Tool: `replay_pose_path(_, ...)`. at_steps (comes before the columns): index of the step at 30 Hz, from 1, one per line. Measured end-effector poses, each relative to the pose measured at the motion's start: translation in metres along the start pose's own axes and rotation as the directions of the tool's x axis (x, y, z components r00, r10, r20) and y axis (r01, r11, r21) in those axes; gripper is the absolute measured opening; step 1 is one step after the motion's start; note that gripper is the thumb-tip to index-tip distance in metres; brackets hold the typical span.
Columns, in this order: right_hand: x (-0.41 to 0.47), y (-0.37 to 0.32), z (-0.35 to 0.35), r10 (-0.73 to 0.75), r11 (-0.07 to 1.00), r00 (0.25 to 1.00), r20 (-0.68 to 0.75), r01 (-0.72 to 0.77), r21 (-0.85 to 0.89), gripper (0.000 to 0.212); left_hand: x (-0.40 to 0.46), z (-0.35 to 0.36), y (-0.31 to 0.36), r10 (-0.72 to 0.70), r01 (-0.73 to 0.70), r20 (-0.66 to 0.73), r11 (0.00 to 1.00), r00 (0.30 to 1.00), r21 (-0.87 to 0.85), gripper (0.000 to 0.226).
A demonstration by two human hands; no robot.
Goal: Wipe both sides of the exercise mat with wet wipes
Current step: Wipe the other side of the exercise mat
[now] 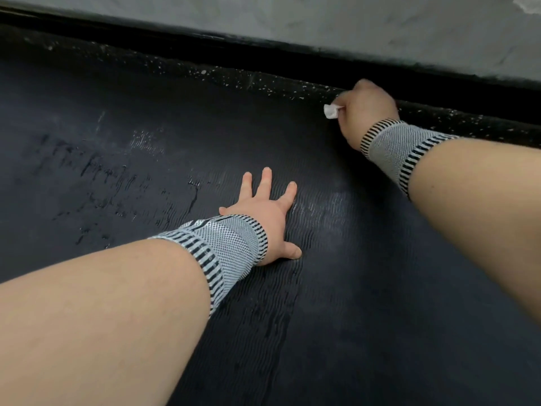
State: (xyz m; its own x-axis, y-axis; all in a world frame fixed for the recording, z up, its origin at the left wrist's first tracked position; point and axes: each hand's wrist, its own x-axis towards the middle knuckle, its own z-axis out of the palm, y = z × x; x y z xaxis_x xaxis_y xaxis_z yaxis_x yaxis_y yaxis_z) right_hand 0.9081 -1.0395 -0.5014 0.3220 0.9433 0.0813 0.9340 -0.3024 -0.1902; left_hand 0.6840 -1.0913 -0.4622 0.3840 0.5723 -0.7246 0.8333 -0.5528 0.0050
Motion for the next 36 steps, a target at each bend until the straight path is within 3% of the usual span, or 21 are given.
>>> replay_pose_path(3,-0.019,-0.013,0.001,0.016,0.999,1.0,0.017,-0.016,0.032,0.03,0.0,0.0,0.0,-0.001,0.001,0.003,1.0,1.0,-0.004,0.116)
replay_pose_path(7,-0.09,-0.025,-0.01,-0.27,0.953,0.961,0.05,0.26,0.154,0.029,0.0,0.0,0.001,0.0,0.0,0.001,1.0,1.0,0.014,0.115)
replay_pose_path(9,-0.093,-0.024,-0.014,-0.334,0.933,0.94,0.066,0.32,0.167,0.028,0.0,-0.002,0.001,0.001,-0.001,0.007,1.0,1.0,0.01,0.115)
replay_pose_path(11,-0.068,-0.019,-0.01,-0.287,0.953,0.956,0.068,0.278,0.119,0.028,0.0,-0.002,0.0,0.005,-0.005,0.009,1.0,1.0,0.009,0.116)
replay_pose_path(15,-0.016,-0.01,-0.003,-0.016,1.0,1.0,0.026,0.016,0.012,0.029,0.001,-0.002,-0.001,0.015,-0.015,0.005,1.0,1.0,0.011,0.117)
replay_pose_path(17,-0.024,-0.017,-0.001,0.04,0.999,0.999,0.013,-0.04,0.008,0.03,0.001,-0.002,-0.001,0.021,-0.021,0.005,1.0,1.0,0.005,0.117)
replay_pose_path(25,-0.14,-0.038,-0.012,-0.33,0.936,0.94,0.092,0.312,0.165,0.021,0.001,0.0,-0.002,0.048,-0.049,-0.029,0.999,0.998,-0.018,0.116)
replay_pose_path(27,-0.12,-0.037,-0.011,-0.276,0.956,0.958,0.085,0.264,0.127,0.022,0.002,-0.001,-0.001,0.052,-0.053,-0.022,0.998,0.998,-0.026,0.117)
replay_pose_path(30,-0.075,-0.034,-0.006,-0.036,0.998,0.999,0.02,0.035,0.056,0.025,0.003,-0.003,-0.001,0.055,-0.056,-0.014,0.998,0.998,-0.035,0.117)
replay_pose_path(33,-0.062,-0.037,-0.006,0.157,0.987,0.987,-0.042,-0.157,0.019,0.023,0.005,-0.002,-0.002,0.064,-0.065,-0.023,0.997,0.998,-0.032,0.118)
replay_pose_path(36,-0.095,-0.055,-0.006,0.116,0.993,0.993,-0.013,-0.115,0.022,0.023,0.009,0.0,-0.003,0.07,-0.071,-0.038,0.997,0.997,-0.024,0.12)
